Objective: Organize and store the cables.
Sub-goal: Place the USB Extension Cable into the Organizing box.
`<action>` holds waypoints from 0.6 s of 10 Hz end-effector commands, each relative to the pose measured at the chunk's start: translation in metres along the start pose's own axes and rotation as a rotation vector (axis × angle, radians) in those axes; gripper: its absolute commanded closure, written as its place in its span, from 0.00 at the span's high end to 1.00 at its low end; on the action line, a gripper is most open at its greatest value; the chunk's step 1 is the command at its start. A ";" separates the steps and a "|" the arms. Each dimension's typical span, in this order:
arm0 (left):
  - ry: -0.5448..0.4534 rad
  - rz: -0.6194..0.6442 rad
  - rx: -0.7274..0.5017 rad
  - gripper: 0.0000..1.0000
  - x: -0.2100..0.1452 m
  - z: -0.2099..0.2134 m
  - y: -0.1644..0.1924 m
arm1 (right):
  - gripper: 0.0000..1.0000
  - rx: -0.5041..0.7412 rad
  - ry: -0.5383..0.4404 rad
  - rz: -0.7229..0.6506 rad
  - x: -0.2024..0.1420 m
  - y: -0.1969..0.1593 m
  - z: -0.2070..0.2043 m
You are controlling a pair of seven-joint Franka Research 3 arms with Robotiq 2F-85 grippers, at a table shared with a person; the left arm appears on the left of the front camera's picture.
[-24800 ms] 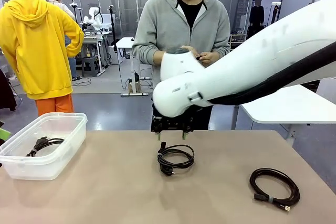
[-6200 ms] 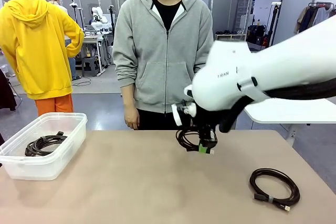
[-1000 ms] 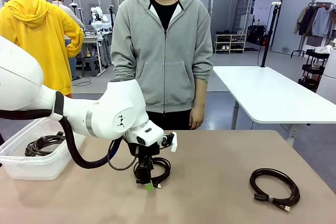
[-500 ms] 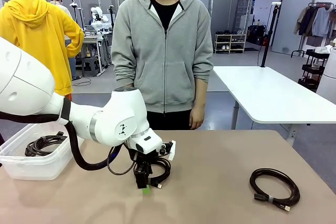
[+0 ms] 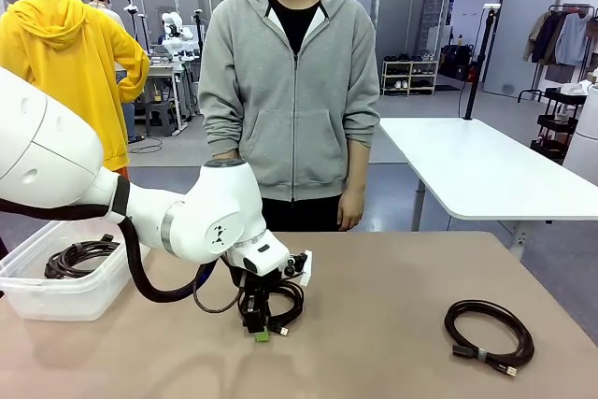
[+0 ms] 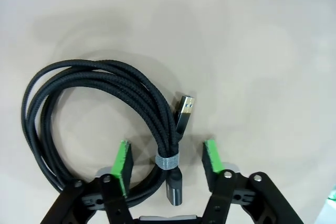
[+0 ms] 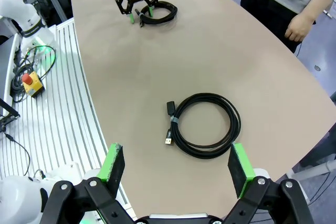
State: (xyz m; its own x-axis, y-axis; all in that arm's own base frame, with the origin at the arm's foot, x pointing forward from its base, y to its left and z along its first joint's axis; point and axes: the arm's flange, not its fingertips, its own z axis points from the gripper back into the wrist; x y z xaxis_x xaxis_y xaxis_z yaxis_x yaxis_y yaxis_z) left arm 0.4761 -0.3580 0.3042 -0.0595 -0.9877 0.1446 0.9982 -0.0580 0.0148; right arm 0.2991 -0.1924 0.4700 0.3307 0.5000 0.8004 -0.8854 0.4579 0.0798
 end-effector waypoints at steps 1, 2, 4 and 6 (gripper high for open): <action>0.009 0.004 0.002 0.00 0.005 -0.006 0.001 | 1.00 0.004 -0.010 0.013 0.000 -0.001 0.000; 0.013 0.011 -0.001 0.00 0.005 -0.006 0.002 | 1.00 0.004 -0.010 0.013 0.000 -0.001 0.000; 0.040 0.030 0.002 0.00 0.004 0.002 0.003 | 1.00 0.004 -0.010 0.013 0.000 -0.001 0.000; 0.010 0.052 0.022 0.00 0.006 0.032 0.003 | 1.00 0.004 -0.010 0.013 0.000 -0.001 0.000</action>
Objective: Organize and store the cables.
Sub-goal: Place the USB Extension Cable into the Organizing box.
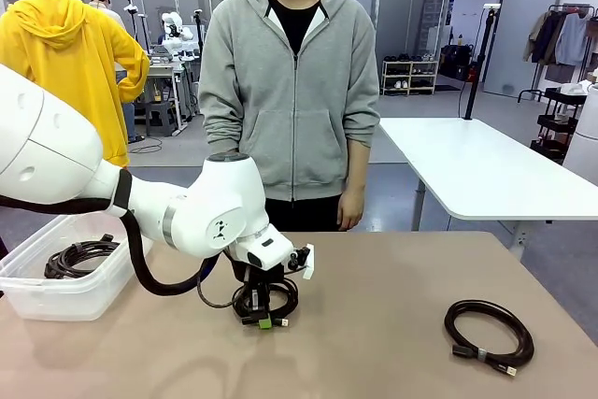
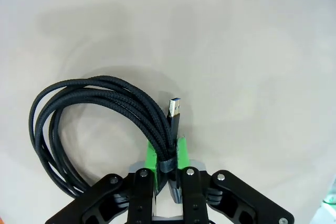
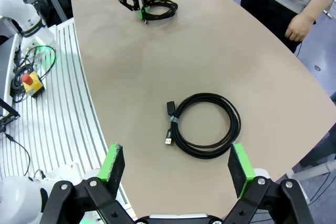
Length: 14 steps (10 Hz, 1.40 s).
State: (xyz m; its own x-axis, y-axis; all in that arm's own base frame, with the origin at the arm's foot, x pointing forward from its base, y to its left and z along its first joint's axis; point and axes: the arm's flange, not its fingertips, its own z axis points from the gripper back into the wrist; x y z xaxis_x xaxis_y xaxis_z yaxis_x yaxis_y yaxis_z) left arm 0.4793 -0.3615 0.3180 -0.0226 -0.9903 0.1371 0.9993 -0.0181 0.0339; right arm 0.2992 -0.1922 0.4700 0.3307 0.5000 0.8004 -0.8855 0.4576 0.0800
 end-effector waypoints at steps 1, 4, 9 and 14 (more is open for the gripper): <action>0.025 0.040 0.026 0.00 0.001 0.039 0.000 | 1.00 0.004 -0.010 0.013 0.000 -0.001 0.000; -0.008 0.017 0.068 0.12 0.003 0.102 -0.007 | 1.00 0.004 -0.010 0.013 0.000 -0.001 0.000; -0.010 0.017 0.099 0.12 0.007 0.119 -0.009 | 1.00 0.004 -0.010 0.013 0.000 -0.001 0.000; 0.012 -0.040 0.087 0.16 -0.001 0.129 -0.003 | 1.00 0.004 -0.010 0.013 0.000 -0.001 0.000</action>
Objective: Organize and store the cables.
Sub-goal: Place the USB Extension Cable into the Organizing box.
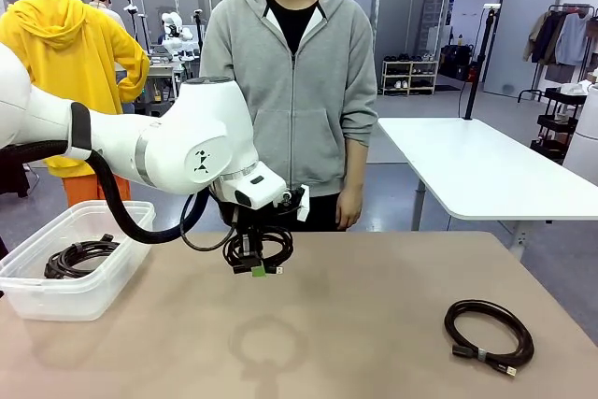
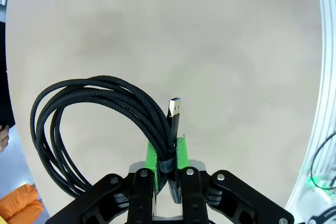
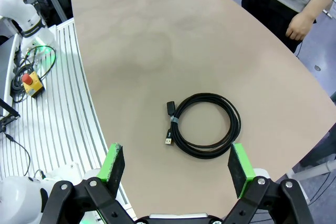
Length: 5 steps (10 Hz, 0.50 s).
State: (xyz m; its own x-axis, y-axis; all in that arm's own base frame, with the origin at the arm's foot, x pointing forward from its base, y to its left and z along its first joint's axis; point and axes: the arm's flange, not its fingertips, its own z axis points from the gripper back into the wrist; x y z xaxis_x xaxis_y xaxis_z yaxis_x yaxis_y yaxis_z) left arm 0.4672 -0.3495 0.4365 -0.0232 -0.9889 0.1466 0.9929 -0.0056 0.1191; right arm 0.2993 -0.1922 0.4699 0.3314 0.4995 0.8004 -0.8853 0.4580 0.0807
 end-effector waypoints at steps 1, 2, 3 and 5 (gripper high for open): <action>-0.010 -0.080 -0.023 0.16 -0.038 0.033 0.019 | 1.00 0.003 -0.010 0.013 0.000 -0.001 0.000; -0.011 -0.043 -0.065 0.16 -0.084 0.055 0.025 | 1.00 0.003 -0.010 0.013 0.000 -0.001 0.000; -0.016 -0.058 -0.054 0.16 -0.110 0.066 0.023 | 1.00 0.003 -0.010 0.013 0.000 -0.001 0.000; -0.035 -0.077 0.052 0.16 -0.165 0.088 0.018 | 1.00 0.003 -0.010 0.013 0.000 -0.001 0.000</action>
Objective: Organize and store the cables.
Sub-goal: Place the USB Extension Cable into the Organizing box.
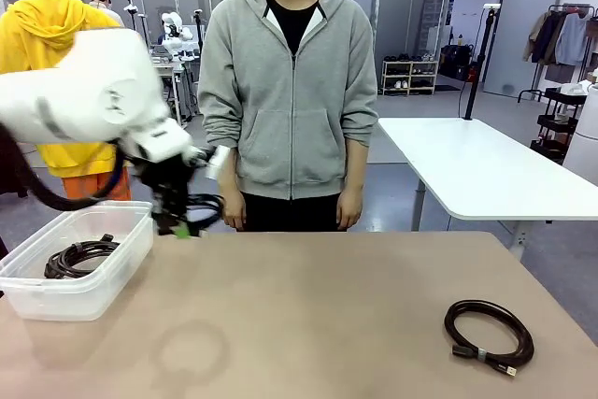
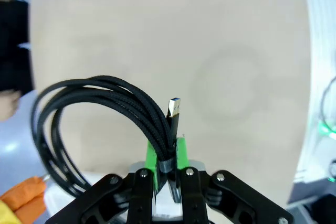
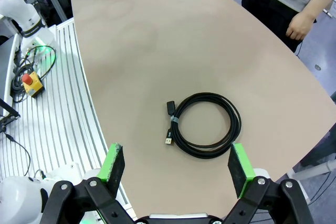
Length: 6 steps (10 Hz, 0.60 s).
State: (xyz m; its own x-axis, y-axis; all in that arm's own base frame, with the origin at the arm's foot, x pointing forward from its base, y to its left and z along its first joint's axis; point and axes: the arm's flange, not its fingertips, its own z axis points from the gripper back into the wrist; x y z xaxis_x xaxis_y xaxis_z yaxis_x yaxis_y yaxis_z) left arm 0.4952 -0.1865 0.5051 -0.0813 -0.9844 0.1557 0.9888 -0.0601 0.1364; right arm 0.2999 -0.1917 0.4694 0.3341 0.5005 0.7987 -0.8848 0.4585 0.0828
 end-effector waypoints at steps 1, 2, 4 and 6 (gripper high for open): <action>0.003 -0.017 0.096 0.16 -0.036 0.003 -0.020 | 1.00 0.003 -0.012 0.015 0.000 0.000 0.001; 0.001 0.020 0.118 0.16 -0.062 0.006 -0.021 | 1.00 0.003 -0.012 0.015 0.000 0.000 0.001; -0.005 0.080 0.166 0.16 -0.120 0.016 -0.023 | 1.00 0.003 -0.012 0.015 0.000 0.000 0.001; 0.017 0.088 0.149 0.16 -0.165 0.017 -0.021 | 1.00 0.003 -0.012 0.015 0.000 0.000 0.001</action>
State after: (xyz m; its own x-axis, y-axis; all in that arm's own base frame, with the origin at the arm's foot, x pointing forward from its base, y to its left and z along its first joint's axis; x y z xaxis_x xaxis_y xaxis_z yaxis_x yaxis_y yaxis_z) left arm 0.4860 -0.0299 0.4953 0.0350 -0.9844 0.1724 0.9651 0.0781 0.2499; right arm 0.3001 -0.1914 0.4698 0.3339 0.4991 0.7996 -0.8845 0.4592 0.0827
